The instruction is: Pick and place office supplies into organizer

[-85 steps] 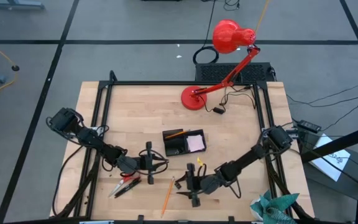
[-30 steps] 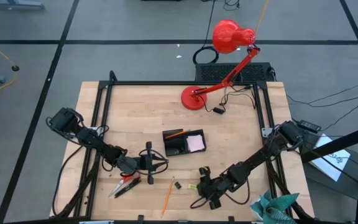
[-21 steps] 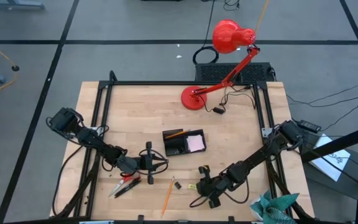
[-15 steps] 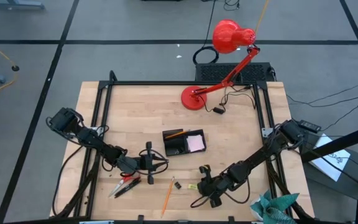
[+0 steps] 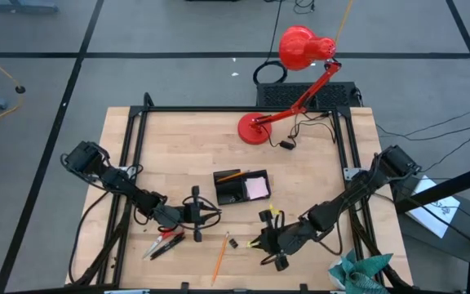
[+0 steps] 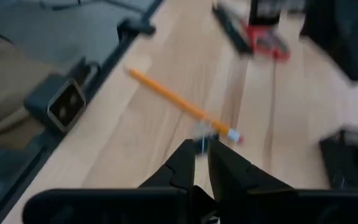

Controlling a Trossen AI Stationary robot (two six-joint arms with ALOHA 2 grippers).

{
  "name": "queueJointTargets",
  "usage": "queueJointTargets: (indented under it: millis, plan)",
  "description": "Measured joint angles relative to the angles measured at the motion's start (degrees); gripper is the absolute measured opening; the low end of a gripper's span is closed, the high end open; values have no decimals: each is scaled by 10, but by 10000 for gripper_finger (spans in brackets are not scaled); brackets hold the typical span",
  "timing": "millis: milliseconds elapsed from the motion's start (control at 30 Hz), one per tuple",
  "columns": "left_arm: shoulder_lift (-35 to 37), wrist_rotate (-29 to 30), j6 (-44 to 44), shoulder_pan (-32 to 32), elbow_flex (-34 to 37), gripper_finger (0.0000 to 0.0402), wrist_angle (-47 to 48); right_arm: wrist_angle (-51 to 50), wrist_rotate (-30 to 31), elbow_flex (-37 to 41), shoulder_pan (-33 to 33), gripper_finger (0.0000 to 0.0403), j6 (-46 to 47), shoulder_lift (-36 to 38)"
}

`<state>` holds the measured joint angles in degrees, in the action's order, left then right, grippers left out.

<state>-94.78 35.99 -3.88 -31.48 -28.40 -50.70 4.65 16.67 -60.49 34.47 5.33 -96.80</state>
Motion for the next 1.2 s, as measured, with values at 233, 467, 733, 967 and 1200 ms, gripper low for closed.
queueJointTargets:
  millis: [233,467,733,967,1200]
  plan:
    - [7,13,-11,-3,0,35,-4,74,15,3,-29,26,-75,0]
    - [67,47,-44,-26,0,35,-7,161,30,54,-99,31,-113,0]
    - [113,47,-61,-53,0,35,12,302,-46,86,-202,27,-131,-52]
    - [113,48,-66,-54,0,35,25,334,-49,58,-250,31,-160,-139]
    - [113,51,-66,-54,0,35,28,338,-47,46,-256,28,-195,-169]
